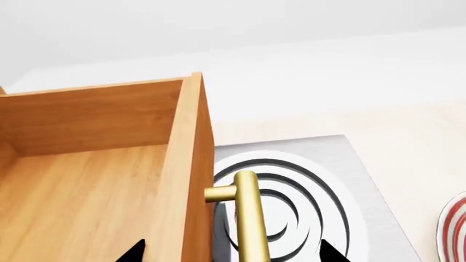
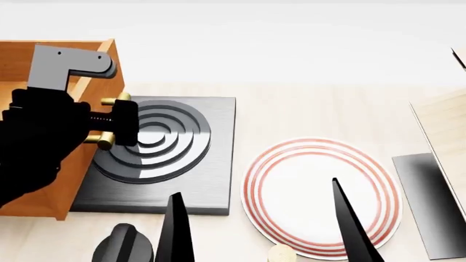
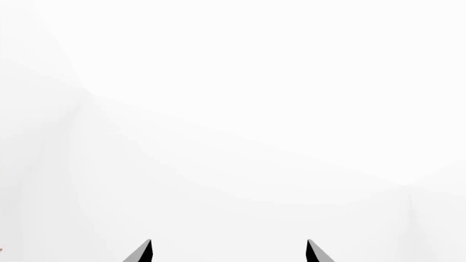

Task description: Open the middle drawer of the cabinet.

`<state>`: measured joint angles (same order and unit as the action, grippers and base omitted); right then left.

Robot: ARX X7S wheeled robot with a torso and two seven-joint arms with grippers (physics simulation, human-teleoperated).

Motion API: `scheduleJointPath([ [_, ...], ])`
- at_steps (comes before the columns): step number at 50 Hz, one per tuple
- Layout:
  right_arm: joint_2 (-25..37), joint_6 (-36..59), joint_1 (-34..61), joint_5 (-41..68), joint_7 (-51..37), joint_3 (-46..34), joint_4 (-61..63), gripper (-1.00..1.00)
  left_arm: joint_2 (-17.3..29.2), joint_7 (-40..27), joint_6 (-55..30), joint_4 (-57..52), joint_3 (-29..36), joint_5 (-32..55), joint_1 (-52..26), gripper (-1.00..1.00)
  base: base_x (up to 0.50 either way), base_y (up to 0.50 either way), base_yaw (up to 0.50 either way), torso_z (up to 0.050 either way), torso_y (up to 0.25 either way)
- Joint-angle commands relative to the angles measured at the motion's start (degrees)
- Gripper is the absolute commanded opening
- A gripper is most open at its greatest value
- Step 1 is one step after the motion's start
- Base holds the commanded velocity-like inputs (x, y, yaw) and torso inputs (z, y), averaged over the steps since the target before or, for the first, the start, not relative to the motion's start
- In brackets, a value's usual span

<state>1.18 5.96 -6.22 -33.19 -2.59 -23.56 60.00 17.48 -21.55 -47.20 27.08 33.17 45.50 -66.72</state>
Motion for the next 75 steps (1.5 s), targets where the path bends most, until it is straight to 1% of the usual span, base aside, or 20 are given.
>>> scheduleJointPath([
  [1,-1.2,-0.1,0.2,-1.0,1.6,1.4,0.0,1.0,-1.5,1.3,1.5,-4.3,-1.0,1.4,1.4,1.0,0.0,0.0,0.0,0.0,0.0],
  [8,-1.2,0.1,0.1,-1.1,1.7,1.2,0.0,1.0,-0.4,-0.9,5.6,-7.6,-0.9,-1.1,3.4,1.0,0.0,0.0,0.0,0.0,0.001],
  [17,-1.2,0.1,0.0,-1.3,1.9,0.9,0.0,1.0,0.1,-1.0,9.4,-9.7,-1.6,-1.9,4.7,1.0,0.0,0.0,0.0,0.0,0.0],
  [24,-1.2,0.2,0.0,-1.4,2.0,0.8,0.0,1.0,0.0,-1.0,13.1,-9.0,-1.7,-3.7,5.4,1.0,0.0,0.0,0.0,0.0,0.0],
  [32,-1.2,0.3,0.0,-1.5,2.1,0.6,0.0,1.0,1.4,-4.0,17.2,-13.0,-1.1,-7.3,7.7,1.0,0.0,0.0,0.0,0.0,0.0],
  [38,-1.2,0.3,0.1,-1.6,2.1,0.5,0.0,1.0,3.1,-7.8,20.6,-18.4,-1.3,-10.2,10.6,1.0,0.0,0.0,0.0,0.0,0.0],
  [40,-1.2,0.4,0.1,-1.7,2.1,0.4,0.0,1.0,4.2,-9.5,23.0,-21.0,-0.6,-12.9,11.9,1.0,0.0,0.0,0.0,0.0,0.0],
  [44,-1.2,0.7,0.3,-1.8,2.1,0.2,0.0,1.0,5.7,-11.7,23.0,-26.1,-0.9,-13.0,14.5,1.0,0.0,0.0,0.0,0.0,0.0],
  [47,-1.2,0.8,0.3,-2.0,2.1,-0.1,0.0,1.0,6.6,-12.7,23.5,-28.9,-1.2,-12.9,16.3,1.0,0.0,0.0,0.0,0.0,0.0],
  [53,-1.2,1.0,0.4,-1.9,2.1,-0.1,0.0,1.0,7.5,-14.1,26.5,-31.2,-1.2,-14.9,19.2,1.0,0.0,0.0,0.0,0.0,0.0],
  [55,-1.2,0.9,0.4,-1.5,2.2,0.2,0.0,1.0,8.7,-14.5,29.5,-33.6,0.4,-18.4,21.1,1.0,0.0,0.0,0.0,0.0,0.0],
  [57,-1.2,1.0,0.4,-1.6,2.2,0.2,0.0,1.0,9.0,-14.8,29.3,-34.9,0.3,-17.8,22.4,1.0,0.0,0.0,0.0,0.0,0.0],
  [62,-1.2,0.9,0.3,-1.6,2.2,0.2,0.0,1.0,10.6,-16.1,31.6,-38.5,1.4,-19.9,26.4,1.0,0.0,0.0,0.0,0.0,0.0],
  [66,-1.2,0.7,0.2,-1.4,2.2,0.3,0.0,1.0,12.2,-18.0,33.6,-42.9,1.5,-21.5,29.9,1.0,0.0,0.0,0.0,0.0,0.0],
  [75,-1.2,0.8,0.2,-1.4,2.2,0.1,0.0,1.0,13.7,-20.8,37.7,-46.8,0.8,-23.3,35.3,1.0,0.0,0.0,0.0,0.0,0.0],
])
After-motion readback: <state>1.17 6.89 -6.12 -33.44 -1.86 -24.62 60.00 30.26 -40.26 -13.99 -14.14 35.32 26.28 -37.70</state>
